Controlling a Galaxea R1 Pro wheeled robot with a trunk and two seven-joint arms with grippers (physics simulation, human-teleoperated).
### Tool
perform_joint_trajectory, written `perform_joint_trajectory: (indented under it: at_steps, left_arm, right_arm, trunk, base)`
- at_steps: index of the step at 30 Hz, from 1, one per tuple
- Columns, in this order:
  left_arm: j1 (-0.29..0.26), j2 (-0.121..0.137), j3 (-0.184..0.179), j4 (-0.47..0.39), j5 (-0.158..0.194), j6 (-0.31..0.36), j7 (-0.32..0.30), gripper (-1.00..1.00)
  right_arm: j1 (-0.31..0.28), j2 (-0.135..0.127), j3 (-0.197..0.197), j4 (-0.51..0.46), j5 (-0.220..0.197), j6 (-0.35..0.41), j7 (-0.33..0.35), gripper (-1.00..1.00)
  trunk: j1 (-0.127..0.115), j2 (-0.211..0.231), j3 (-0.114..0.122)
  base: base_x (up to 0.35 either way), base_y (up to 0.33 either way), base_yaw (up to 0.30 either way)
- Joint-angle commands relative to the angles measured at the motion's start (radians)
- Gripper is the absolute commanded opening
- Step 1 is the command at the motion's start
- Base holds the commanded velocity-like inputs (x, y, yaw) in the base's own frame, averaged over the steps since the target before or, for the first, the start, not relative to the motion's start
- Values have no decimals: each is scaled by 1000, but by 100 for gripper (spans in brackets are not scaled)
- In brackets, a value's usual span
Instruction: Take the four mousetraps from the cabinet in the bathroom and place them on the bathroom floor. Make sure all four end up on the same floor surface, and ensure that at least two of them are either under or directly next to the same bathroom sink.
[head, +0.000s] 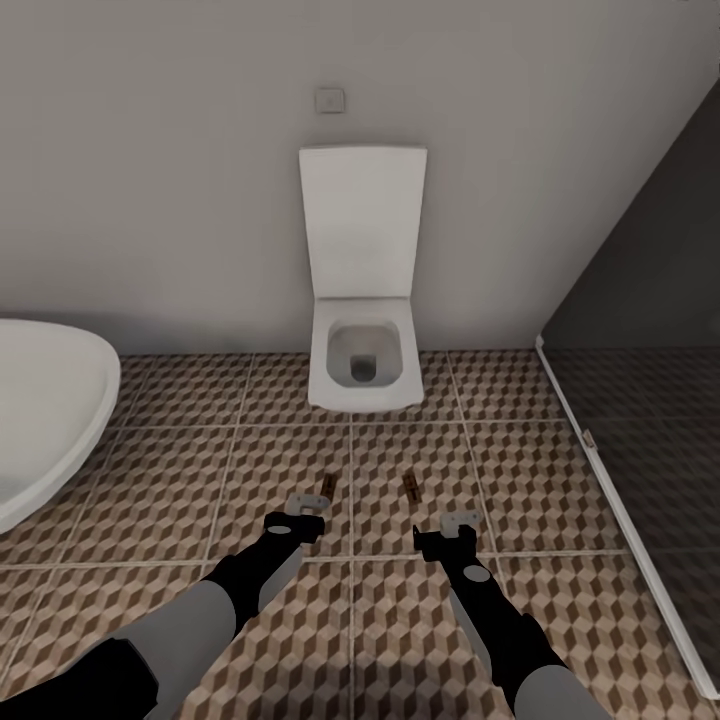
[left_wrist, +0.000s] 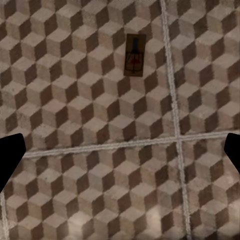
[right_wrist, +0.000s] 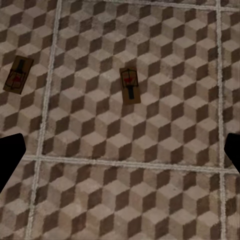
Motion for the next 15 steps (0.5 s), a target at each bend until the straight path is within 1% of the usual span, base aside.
perform_joint_trajectory:
  at_steps: [1,15]
  left_arm:
    - [-1,1,-8,-2,7,4,8,100]
    - [-1,1,-8,-2,7,4,8,100]
  right_arm:
    - [0,0,4,-2,4,7,-7,100]
    - [0,0,4,-2,4,7,-7,100]
  trunk:
    - [-4,7,3]
    - [-58,105,47]
  base:
    - [0,0,0]
    - [0,0,0]
